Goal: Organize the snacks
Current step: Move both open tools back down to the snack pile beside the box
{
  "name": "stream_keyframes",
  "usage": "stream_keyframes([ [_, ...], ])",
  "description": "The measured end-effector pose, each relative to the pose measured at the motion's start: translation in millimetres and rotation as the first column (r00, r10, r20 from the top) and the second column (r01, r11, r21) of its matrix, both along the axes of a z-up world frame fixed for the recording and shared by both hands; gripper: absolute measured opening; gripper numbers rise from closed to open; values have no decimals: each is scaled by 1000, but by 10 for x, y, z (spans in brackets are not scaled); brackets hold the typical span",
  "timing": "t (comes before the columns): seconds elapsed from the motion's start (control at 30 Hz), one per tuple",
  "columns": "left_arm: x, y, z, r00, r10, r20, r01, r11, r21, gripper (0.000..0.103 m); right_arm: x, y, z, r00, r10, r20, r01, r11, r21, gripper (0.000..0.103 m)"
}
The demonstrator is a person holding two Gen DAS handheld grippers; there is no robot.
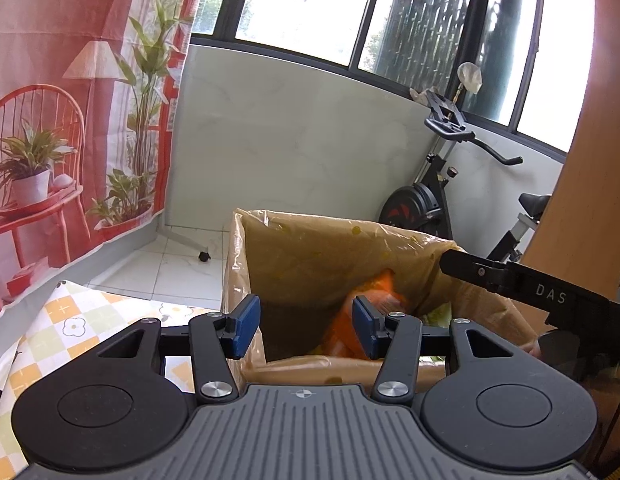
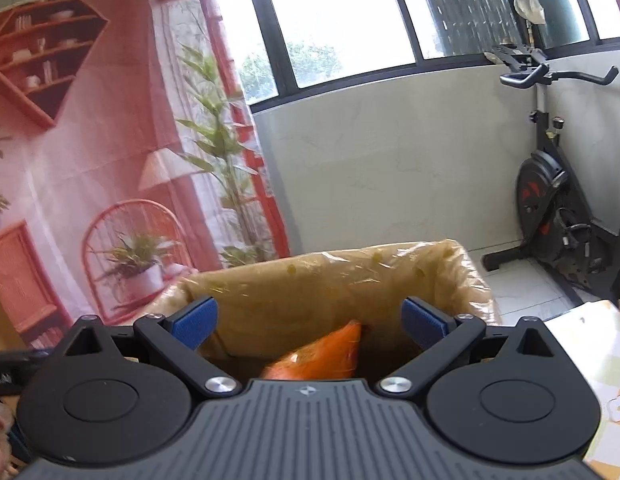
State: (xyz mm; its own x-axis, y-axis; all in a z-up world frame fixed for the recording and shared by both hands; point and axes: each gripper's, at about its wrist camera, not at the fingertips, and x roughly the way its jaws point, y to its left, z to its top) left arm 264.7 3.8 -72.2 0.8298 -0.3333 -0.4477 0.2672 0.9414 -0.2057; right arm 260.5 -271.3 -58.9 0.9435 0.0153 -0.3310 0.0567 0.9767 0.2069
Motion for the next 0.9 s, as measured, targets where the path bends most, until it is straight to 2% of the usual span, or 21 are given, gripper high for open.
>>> stream_keyframes([
  [0.27, -393, 171, -28, 1000, -14, -7, 14, 1000, 5, 53, -419, 76, 19, 998, 55, -4, -55, 998, -11, 100],
  [0.5, -747, 352, -369, 995, -12, -102, 12, 1000, 3, 53, -864, 155, -185, 996, 77, -35, -77, 997, 9, 98],
  [0.67, -852, 490, -711, 977, 13, -211, -21, 999, -39, 53, -1066, 250, -449, 987, 108, -117, -107, 994, 18, 96],
  [0.9, -1025, 536, -994, 957, 16, -290, -36, 997, -66, 53, -1289, 313, -790, 962, 149, -230, -131, 987, 92, 95],
])
